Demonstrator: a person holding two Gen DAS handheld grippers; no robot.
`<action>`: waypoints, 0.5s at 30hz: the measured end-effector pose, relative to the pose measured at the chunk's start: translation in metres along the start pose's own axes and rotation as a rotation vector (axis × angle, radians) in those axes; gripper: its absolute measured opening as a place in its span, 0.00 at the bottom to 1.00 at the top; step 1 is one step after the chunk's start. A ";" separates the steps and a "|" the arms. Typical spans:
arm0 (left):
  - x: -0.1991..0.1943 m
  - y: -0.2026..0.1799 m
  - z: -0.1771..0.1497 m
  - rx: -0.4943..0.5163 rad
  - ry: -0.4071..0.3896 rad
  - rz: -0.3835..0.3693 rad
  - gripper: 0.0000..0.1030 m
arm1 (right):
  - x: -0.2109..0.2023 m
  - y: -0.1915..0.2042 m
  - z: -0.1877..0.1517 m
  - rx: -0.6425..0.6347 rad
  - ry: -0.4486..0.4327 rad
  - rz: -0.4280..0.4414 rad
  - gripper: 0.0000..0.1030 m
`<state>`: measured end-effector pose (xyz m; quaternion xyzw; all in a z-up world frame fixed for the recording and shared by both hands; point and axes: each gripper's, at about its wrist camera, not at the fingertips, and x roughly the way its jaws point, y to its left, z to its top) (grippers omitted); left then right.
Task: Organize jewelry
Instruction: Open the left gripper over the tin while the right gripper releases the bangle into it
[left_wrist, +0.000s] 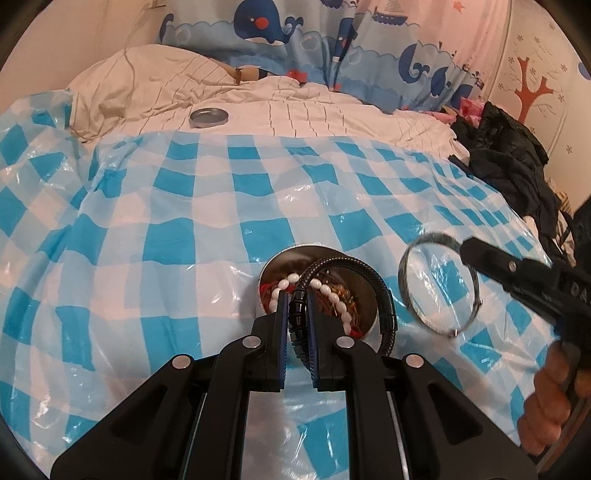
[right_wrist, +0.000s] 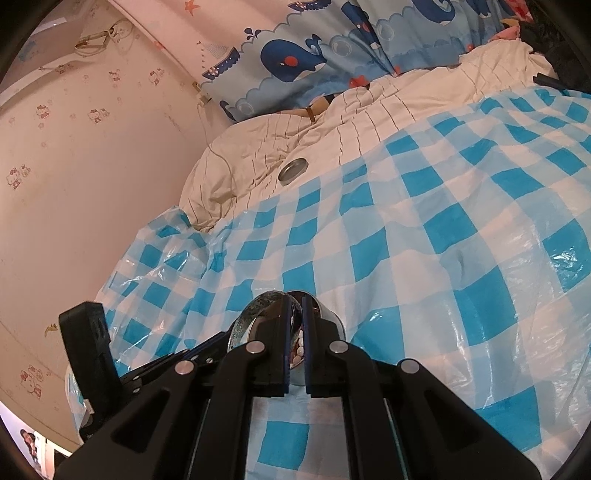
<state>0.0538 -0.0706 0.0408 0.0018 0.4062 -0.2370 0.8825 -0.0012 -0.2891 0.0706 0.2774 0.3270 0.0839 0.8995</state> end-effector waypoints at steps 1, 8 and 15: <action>0.003 0.000 0.001 -0.008 0.000 0.000 0.08 | 0.001 0.000 0.000 0.001 0.001 0.000 0.06; 0.032 0.006 0.007 -0.071 0.006 0.027 0.09 | 0.009 -0.001 -0.001 0.014 0.005 -0.008 0.07; 0.036 0.019 0.007 -0.134 0.023 0.012 0.10 | 0.027 -0.002 0.001 0.026 0.007 -0.027 0.07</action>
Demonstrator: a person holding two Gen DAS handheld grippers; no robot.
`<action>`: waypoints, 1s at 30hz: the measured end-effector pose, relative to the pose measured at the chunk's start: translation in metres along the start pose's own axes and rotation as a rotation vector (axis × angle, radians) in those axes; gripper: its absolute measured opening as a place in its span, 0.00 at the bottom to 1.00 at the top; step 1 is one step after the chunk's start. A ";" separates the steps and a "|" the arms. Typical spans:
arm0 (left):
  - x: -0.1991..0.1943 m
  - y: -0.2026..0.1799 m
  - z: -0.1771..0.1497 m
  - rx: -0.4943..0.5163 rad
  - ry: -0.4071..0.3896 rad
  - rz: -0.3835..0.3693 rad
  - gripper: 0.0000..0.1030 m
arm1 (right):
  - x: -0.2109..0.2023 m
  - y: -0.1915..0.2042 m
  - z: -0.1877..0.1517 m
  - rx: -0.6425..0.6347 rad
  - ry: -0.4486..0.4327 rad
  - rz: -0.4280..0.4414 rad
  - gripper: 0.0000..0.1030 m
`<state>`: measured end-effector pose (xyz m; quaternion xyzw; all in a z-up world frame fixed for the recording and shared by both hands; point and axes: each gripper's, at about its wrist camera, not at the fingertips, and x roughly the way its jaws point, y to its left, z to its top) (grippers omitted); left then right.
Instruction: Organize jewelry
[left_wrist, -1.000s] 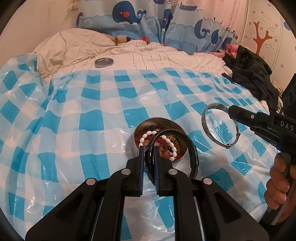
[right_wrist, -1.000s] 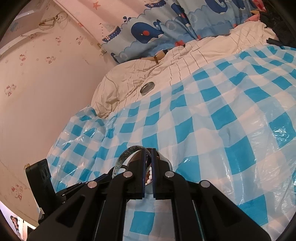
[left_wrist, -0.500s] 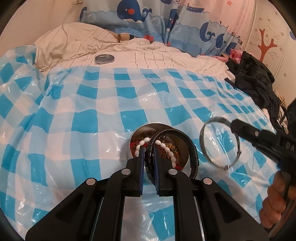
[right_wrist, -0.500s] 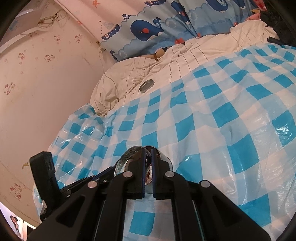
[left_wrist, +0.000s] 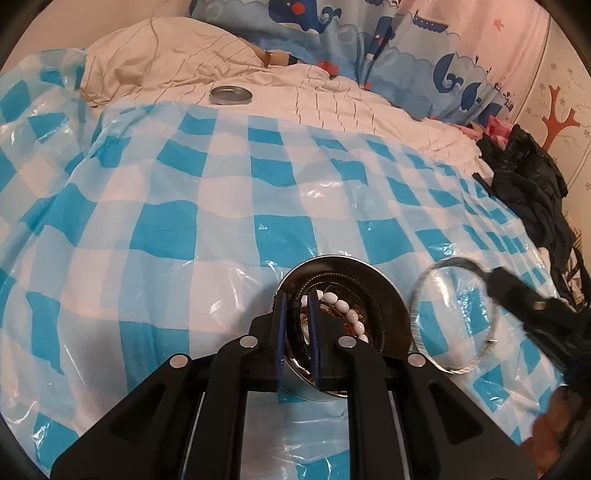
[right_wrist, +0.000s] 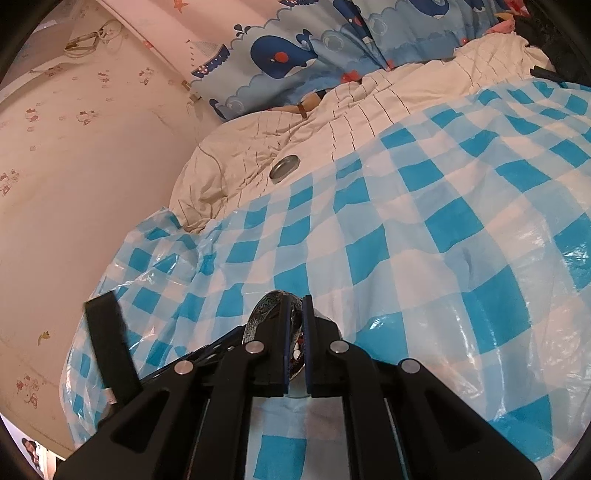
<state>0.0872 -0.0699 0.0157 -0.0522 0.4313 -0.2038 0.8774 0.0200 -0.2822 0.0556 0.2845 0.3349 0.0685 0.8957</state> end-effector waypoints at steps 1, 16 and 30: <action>-0.003 0.002 0.000 -0.002 -0.005 0.000 0.11 | 0.002 0.000 0.000 0.001 0.002 0.000 0.07; -0.064 0.024 -0.024 0.086 -0.051 0.113 0.41 | 0.026 0.031 -0.023 -0.162 0.064 -0.120 0.43; -0.083 0.015 -0.033 0.151 -0.096 0.198 0.81 | -0.011 0.026 -0.067 -0.231 0.066 -0.296 0.88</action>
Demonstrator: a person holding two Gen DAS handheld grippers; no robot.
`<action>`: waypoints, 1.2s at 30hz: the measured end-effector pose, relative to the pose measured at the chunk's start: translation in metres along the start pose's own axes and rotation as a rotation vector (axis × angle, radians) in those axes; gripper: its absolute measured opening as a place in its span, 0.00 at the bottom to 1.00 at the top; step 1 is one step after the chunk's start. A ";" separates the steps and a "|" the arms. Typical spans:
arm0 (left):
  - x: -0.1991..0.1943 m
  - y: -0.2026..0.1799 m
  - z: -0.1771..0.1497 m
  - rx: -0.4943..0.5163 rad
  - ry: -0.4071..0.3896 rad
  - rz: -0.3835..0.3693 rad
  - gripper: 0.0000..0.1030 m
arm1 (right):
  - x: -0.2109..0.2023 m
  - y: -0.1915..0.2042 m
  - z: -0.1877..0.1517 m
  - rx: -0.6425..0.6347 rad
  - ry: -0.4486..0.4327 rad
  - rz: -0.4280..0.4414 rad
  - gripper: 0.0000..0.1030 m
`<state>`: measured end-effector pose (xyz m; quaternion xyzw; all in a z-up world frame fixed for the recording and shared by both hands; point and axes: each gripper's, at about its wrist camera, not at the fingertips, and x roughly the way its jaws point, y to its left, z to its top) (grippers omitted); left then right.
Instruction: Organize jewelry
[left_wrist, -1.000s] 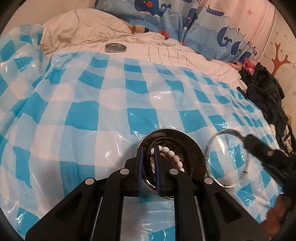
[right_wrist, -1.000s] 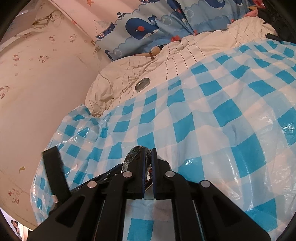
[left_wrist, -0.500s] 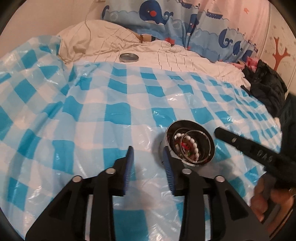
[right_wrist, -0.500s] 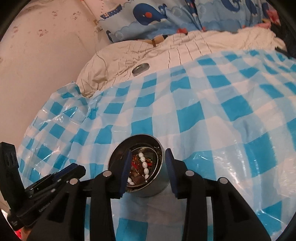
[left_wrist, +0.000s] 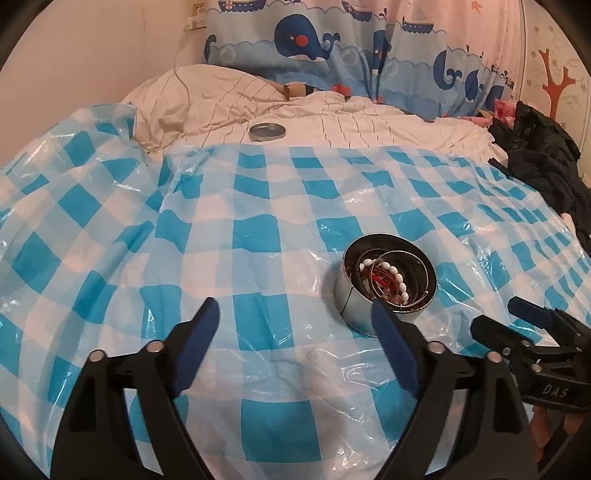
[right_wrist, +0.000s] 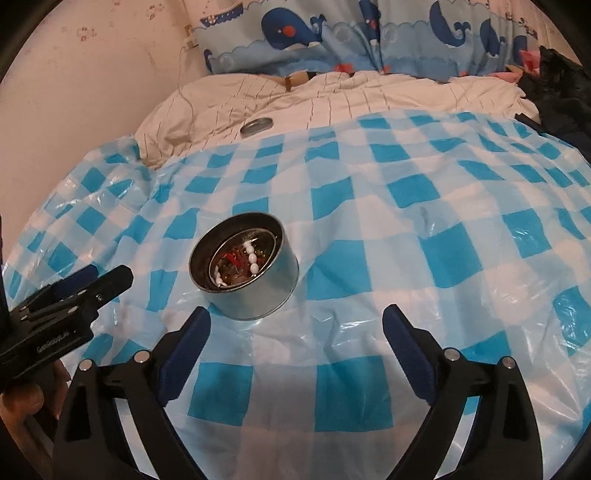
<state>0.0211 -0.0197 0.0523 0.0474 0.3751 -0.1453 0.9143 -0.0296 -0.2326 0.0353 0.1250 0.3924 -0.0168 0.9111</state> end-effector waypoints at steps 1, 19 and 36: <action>0.000 -0.002 0.000 0.007 0.001 0.005 0.82 | 0.001 0.001 -0.001 -0.003 0.000 -0.006 0.88; 0.003 -0.006 -0.005 0.036 0.021 0.024 0.91 | 0.010 0.026 -0.013 -0.106 -0.011 -0.069 0.93; 0.010 -0.007 -0.008 0.031 0.047 0.034 0.92 | 0.011 0.025 -0.013 -0.096 -0.007 -0.071 0.93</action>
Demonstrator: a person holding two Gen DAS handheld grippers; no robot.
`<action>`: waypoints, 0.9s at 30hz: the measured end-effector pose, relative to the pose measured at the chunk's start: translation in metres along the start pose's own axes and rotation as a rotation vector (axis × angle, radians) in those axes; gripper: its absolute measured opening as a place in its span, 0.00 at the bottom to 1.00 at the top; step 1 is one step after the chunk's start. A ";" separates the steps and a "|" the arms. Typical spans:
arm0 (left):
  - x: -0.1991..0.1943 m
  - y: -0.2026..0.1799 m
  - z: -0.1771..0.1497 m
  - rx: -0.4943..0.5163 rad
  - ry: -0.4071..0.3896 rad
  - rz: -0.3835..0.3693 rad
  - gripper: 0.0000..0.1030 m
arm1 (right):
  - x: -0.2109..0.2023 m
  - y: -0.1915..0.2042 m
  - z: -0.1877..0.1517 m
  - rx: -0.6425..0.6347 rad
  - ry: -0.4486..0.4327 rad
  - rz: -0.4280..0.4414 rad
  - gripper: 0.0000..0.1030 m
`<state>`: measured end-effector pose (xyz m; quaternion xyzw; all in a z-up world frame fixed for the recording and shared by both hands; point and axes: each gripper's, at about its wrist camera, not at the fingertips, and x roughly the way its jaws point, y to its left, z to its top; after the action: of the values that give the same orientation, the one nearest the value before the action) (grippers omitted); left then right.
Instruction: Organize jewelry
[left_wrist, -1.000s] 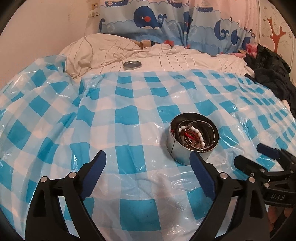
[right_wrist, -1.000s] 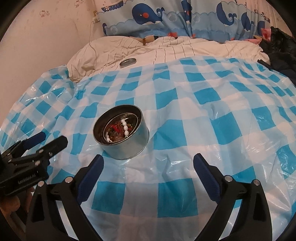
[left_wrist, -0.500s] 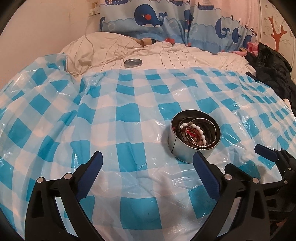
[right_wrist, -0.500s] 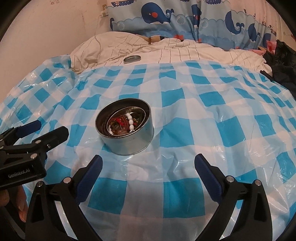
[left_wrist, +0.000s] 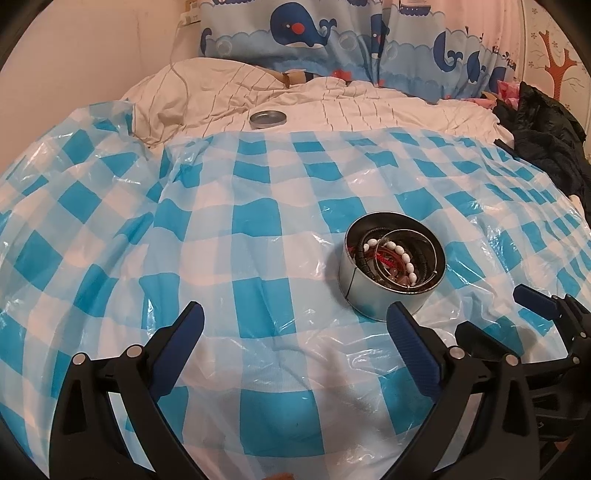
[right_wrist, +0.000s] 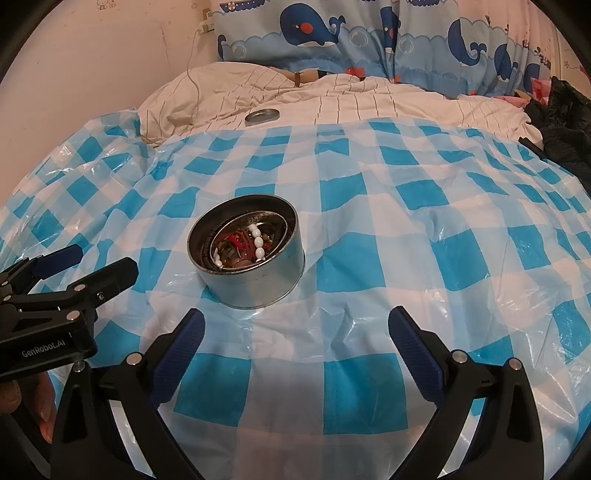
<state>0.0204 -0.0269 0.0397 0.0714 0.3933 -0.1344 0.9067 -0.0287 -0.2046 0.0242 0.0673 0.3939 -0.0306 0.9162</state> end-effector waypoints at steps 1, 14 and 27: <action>0.001 0.001 0.000 -0.001 0.002 0.000 0.92 | 0.000 0.000 0.000 0.000 -0.001 0.000 0.93; 0.003 0.001 -0.002 0.012 0.021 0.012 0.92 | 0.004 -0.003 -0.003 -0.001 0.011 -0.004 0.93; 0.012 -0.002 -0.011 0.037 0.064 0.012 0.92 | 0.006 -0.005 -0.004 -0.004 0.021 -0.001 0.93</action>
<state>0.0200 -0.0288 0.0235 0.0945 0.4191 -0.1340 0.8930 -0.0276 -0.2088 0.0169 0.0658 0.4038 -0.0295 0.9120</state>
